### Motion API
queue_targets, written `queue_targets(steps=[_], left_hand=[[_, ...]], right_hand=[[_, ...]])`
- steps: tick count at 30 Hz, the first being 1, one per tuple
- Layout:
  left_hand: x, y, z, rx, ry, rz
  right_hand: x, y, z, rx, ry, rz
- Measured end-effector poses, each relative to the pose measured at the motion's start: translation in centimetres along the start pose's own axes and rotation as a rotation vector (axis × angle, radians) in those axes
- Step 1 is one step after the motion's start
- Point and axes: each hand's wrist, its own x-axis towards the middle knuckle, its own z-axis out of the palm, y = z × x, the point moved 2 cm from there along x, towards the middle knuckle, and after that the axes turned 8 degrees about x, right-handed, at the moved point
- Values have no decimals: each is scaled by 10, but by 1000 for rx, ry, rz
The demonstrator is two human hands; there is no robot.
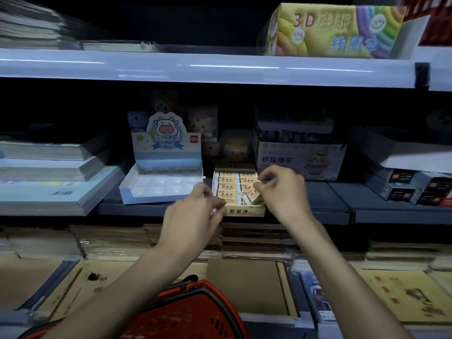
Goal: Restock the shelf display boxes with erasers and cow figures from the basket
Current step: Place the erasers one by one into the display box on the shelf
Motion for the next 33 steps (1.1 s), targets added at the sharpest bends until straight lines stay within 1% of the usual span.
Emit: queue_targets(steps=[4,10,15,17,22,25,28,30,31,33], left_hand=[[2,-4,5,11,58,66],[3,-4,9,13,97,76],[3,-5,11,-25,110,56],[6,-7,11,-24,99,58],[11,-9,7,2,38,91],[11,-7,6,21,39,114],[9,-6,6,41,36,116],[9,-6,5,59,32,128],[10,-5,3,63,16,126],[13,-4,-2,51,-69,73]], right_hand=[[0,-2,8,-127,1,-31],[-1,2,0,-266,-174,44],[10,-6,-2,-254,-294,86],[14,-8,0,-288,-328,78],[14,-11,9,-425,-253,-72],[10,-9,9,-458,-238,-159],[7,-5,8,-446,-212,-184],[6,-1,9,-422,-204,-167],[5,1,10,-398,-202,-153],[4,3,9,-369,-200,-150]])
